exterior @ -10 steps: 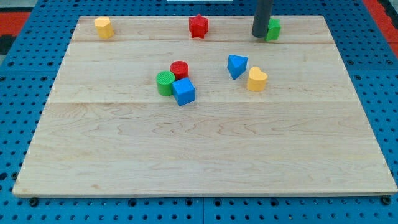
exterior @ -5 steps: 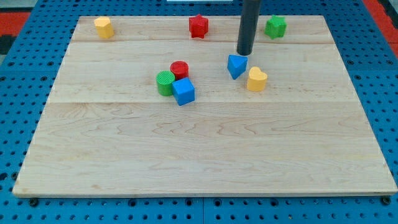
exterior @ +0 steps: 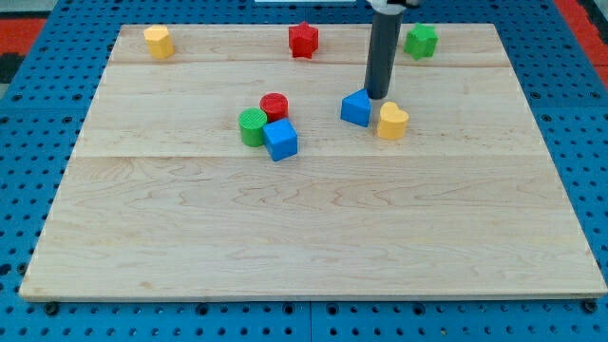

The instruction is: Place the blue triangle diagonally top left to the green circle

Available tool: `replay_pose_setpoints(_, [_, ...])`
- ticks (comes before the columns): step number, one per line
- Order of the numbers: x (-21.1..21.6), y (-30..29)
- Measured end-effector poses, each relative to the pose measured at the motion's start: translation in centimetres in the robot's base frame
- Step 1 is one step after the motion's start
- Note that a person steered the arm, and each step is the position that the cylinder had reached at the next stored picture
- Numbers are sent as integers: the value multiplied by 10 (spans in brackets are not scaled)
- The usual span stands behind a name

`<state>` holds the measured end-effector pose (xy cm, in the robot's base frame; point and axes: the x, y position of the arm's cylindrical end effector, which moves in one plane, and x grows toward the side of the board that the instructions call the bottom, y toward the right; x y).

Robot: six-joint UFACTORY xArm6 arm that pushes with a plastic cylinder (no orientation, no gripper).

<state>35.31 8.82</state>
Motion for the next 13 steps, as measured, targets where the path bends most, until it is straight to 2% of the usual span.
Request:
replay_pose_setpoints(1, [17,-6])
replay_pose_setpoints(2, [17,-18])
replay_pose_setpoints(4, [48,-124])
replay_pose_setpoints(5, [38,-134])
replay_pose_setpoints(6, [19,-170])
replay_pose_setpoints(7, [16,-176])
replay_pose_setpoints(8, [32,-100])
replay_pose_setpoints(9, [55,-164])
replay_pose_setpoints(10, [21,-237])
replay_pose_setpoints(12, [-17,-209])
replay_pose_setpoints(13, [-41,-235])
